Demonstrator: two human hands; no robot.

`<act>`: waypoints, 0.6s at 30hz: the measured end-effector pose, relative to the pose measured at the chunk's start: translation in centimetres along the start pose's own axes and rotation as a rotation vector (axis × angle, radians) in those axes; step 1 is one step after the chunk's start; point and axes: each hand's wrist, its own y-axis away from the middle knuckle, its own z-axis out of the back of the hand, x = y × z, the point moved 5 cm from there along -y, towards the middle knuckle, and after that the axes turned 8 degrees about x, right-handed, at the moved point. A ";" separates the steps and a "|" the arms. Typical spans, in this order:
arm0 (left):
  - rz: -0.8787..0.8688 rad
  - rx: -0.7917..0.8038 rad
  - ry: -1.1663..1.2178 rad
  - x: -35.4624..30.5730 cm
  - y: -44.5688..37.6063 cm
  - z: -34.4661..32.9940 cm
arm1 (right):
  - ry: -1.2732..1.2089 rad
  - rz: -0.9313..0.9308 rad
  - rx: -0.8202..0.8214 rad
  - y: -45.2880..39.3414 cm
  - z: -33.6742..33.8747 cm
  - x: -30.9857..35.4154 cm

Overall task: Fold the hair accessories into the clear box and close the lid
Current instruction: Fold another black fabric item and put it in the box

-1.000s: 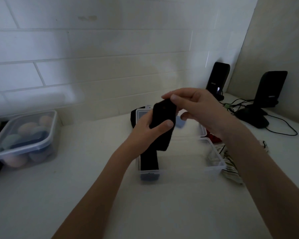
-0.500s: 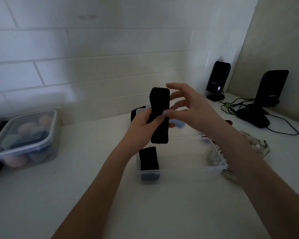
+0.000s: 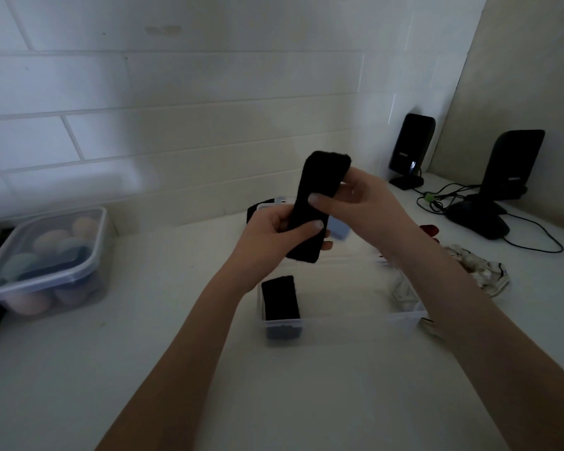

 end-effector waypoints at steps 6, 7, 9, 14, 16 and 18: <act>0.053 -0.054 0.071 0.4 0.0 0.3 | 0.058 0.102 0.105 0.3 -1.1 0.5; 0.057 -0.046 0.075 0.4 0.0 0.3 | 0.079 0.129 0.117 0.4 -1.2 0.7; 0.069 -0.020 0.097 0.4 0.0 0.1 | 0.124 0.150 0.120 0.6 -1.3 0.8; 0.106 0.057 0.226 0.3 -0.2 -0.4 | 0.256 0.148 0.064 0.6 -1.3 0.5; 0.115 0.066 0.264 0.3 -0.2 -0.4 | 0.412 0.194 0.052 0.8 -1.5 0.7; 0.131 0.073 0.343 0.3 -0.2 -0.4 | 0.488 0.220 0.040 0.8 -1.5 0.8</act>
